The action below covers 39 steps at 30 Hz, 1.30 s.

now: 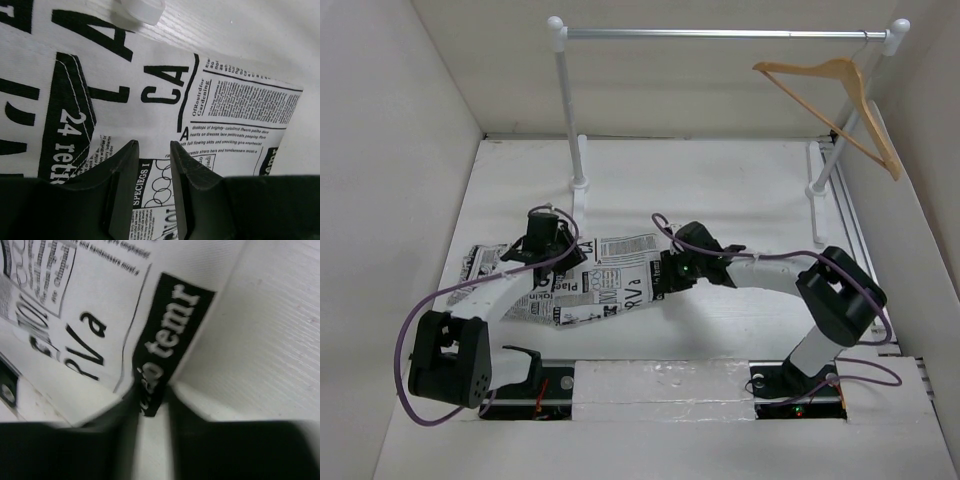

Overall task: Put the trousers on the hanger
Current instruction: Fold the trousers, then grab a hanger with the right arm

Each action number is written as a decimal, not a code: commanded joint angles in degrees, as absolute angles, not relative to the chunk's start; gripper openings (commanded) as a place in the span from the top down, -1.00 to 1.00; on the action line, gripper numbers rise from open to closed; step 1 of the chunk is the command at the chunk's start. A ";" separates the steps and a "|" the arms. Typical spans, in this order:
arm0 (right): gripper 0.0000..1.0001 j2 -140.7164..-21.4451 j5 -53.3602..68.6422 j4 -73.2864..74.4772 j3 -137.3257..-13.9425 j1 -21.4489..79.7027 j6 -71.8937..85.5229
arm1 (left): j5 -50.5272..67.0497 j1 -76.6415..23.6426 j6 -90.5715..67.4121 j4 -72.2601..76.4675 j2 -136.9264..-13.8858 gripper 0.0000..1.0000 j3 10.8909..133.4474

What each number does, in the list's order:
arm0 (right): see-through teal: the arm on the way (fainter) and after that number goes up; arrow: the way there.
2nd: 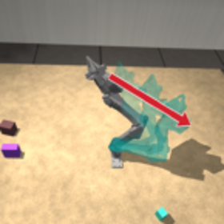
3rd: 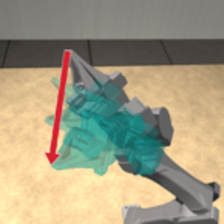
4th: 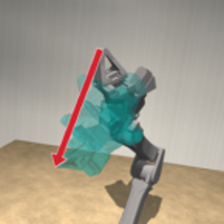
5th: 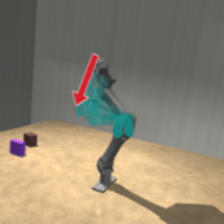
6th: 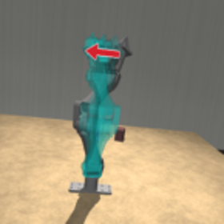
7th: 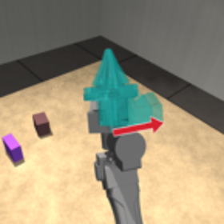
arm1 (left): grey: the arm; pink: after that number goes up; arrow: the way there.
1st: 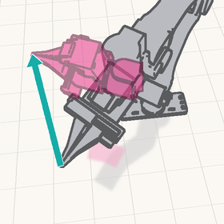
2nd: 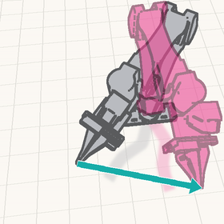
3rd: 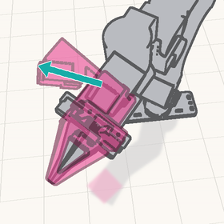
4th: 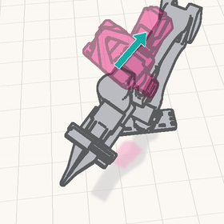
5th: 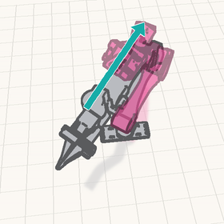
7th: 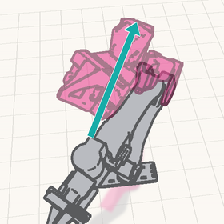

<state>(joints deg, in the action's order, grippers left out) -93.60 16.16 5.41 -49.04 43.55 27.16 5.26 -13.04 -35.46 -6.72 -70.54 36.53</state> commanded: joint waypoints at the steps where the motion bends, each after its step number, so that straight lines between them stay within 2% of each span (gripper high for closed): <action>1: 0.68 -94.66 18.19 -1.56 -46.94 41.31 28.82 | 9.84 -13.01 -35.77 -3.52 -70.57 0.45 35.68; 2: 0.95 -93.35 17.85 -1.58 -45.37 41.31 29.52 | 10.28 -14.31 -35.51 -3.34 -70.84 0.46 35.68; 3: 1.00 -92.12 16.54 -1.32 -44.39 39.74 29.62 | 10.11 -15.72 -35.07 -3.51 -71.36 0.48 36.38; 6: 1.00 -85.18 13.81 2.09 -40.36 36.92 29.01 | 6.09 -22.99 -34.19 -4.48 -72.50 0.49 39.36; 10: 1.00 -78.67 14.23 8.77 -37.00 32.70 25.76 | 7.29 -24.87 -35.42 -3.61 -74.53 0.50 41.31; 11: 0.90 -78.05 14.76 10.53 -37.09 32.70 24.88 | 7.56 -24.87 -35.59 -3.43 -74.53 0.51 41.31; 12: 0.43 -76.83 14.68 12.20 -37.61 32.70 24.44 | 7.56 -24.87 -35.51 -3.69 -76.10 0.51 41.48; 14: -0.06 -74.98 14.68 17.73 -39.63 34.18 21.73 | 7.47 -24.87 -35.07 -4.39 -76.38 0.52 41.92; 16: -0.29 -72.00 13.98 25.27 -47.40 34.19 19.00 | 7.38 -24.87 -34.11 -5.62 -75.41 0.53 42.97; 18: -0.30 -70.67 12.32 28.46 -55.07 32.53 16.79 | 8.26 -24.87 -33.40 -6.32 -73.92 0.56 45.07; 19: -0.25 -70.23 12.04 30.30 -63.81 31.56 14.79 | 8.78 -24.87 -32.27 -6.68 -73.66 0.59 46.22; 20: 0.12 -71.01 12.39 31.19 -73.47 29.03 8.94 | 10.36 -24.87 -31.04 -7.11 -73.91 0.76 49.01; 21: 0.42 -71.02 12.39 31.20 -73.56 27.35 8.88 | 10.37 -24.87 -31.03 -7.73 -74.26 0.76 50.87; 22: 0.99 -73.45 11.87 31.46 -86.96 23.94 3.57 | 11.68 -24.87 -29.02 -8.87 -75.66 1.00 54.54; 23: 1.00 -73.48 11.87 31.46 -87.10 23.91 3.52 | 12.56 -24.87 -29.00 -8.88 -75.67 1.00 54.58; 26: 1.00 -78.20 11.52 32.34 -103.28 14.70 0.71 | 11.53 -26.97 -26.38 -10.98 -78.04 1.00 61.33; 28: 1.00 -80.15 11.86 32.17 -108.78 6.62 -2.37 | 10.99 -30.31 -25.40 -11.07 -79.36 1.00 65.11; 29: 0.88 -82.77 11.78 32.86 -111.59 3.63 -2.46 | 10.99 -31.54 -24.79 -11.16 -79.89 1.00 66.61; 30: 0.25 -83.92 11.78 33.65 -116.58 0.82 -2.55 | 10.73 -34.51 -24.52 -12.12 -80.85 1.00 69.32; 32: -0.29 -86.04 13.78 35.94 -119.60 -7.36 -2.20 | 9.59 -37.51 -24.08 -12.48 -81.39 0.95 71.18; 33: -0.57 -87.70 14.84 36.90 -121.27 -9.73 -2.11 | 9.49 -38.66 -23.91 -11.78 -81.30 0.83 71.37; 34: -0.63 -88.06 15.46 37.52 -121.20 -13.50 -2.11 | 9.84 -40.50 -23.99 -11.34 -81.12 0.71 71.28; 35: -0.67 -88.41 17.47 37.79 -120.85 -15.28 -2.02 | 10.97 -41.21 -24.08 -10.99 -81.04 0.49 70.84; 38: -0.74 -89.38 22.22 38.41 -118.75 -20.63 -2.37 | 12.91 -42.28 -24.61 -9.76 -80.77 0.28 67.95; 39: -0.75 -89.47 23.80 38.32 -117.87 -21.44 -2.55 | 13.18 -42.28 -24.78 -9.15 -80.60 0.27 66.11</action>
